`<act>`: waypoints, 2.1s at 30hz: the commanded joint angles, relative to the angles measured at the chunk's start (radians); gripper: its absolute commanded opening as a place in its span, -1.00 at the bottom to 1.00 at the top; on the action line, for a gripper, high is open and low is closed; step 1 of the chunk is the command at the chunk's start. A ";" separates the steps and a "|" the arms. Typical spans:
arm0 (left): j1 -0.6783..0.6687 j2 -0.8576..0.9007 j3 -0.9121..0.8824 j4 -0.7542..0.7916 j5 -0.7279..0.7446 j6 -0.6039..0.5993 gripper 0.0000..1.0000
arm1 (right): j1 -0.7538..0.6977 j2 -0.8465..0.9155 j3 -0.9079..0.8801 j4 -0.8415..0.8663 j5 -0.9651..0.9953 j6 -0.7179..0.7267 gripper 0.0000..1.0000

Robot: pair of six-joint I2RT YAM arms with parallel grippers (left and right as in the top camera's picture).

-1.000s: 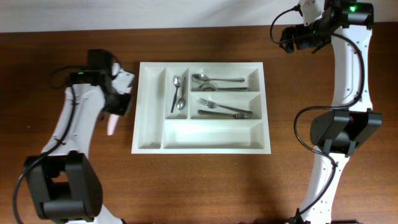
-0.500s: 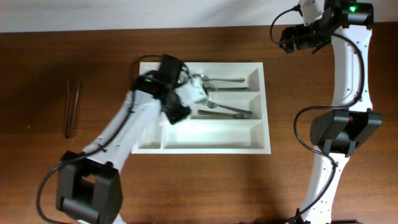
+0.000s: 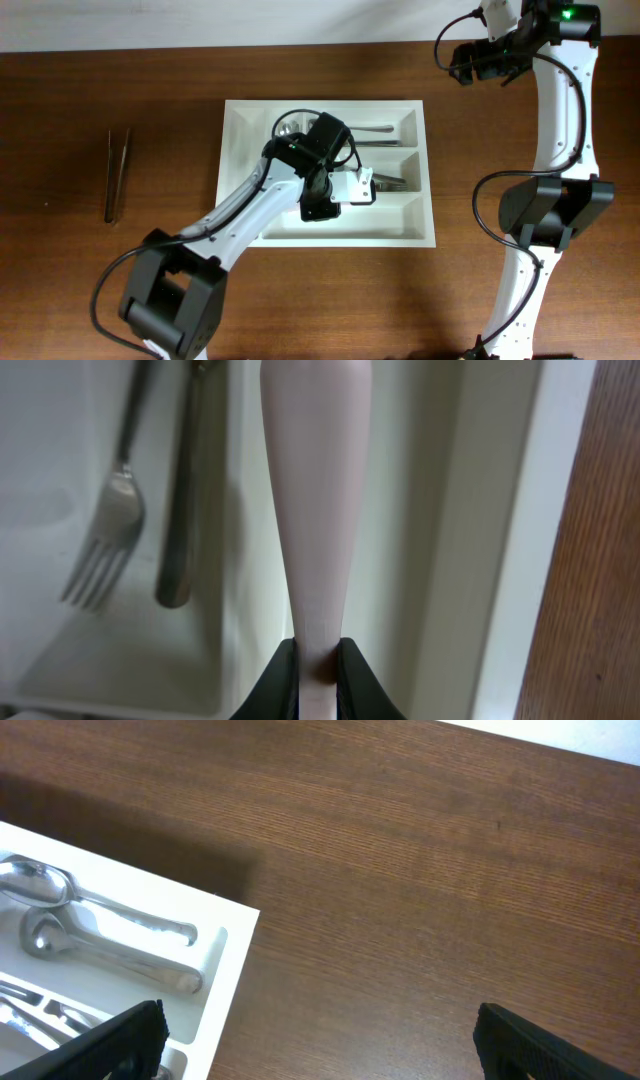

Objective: Pack container
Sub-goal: 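Carry the knife into the tray's bottom compartment and release, then move the left gripper to the metal tongs and grasp them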

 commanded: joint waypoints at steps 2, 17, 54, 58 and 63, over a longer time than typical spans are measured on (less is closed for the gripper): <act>-0.006 0.010 0.017 -0.002 0.014 0.008 -0.13 | -0.002 -0.028 0.014 0.000 0.005 0.009 0.98; 0.293 -0.121 0.278 -0.134 -0.269 -0.365 0.50 | -0.002 -0.028 0.014 0.000 0.005 0.009 0.99; 0.933 0.261 0.239 -0.099 -0.225 -0.613 0.27 | -0.002 -0.028 0.014 0.000 0.005 0.008 0.98; 0.944 0.293 0.239 -0.086 -0.227 -0.613 0.26 | -0.002 -0.028 0.014 0.000 0.005 0.008 0.98; 0.957 0.307 0.239 -0.066 -0.226 -0.613 0.26 | -0.002 -0.028 0.014 0.000 0.005 0.008 0.98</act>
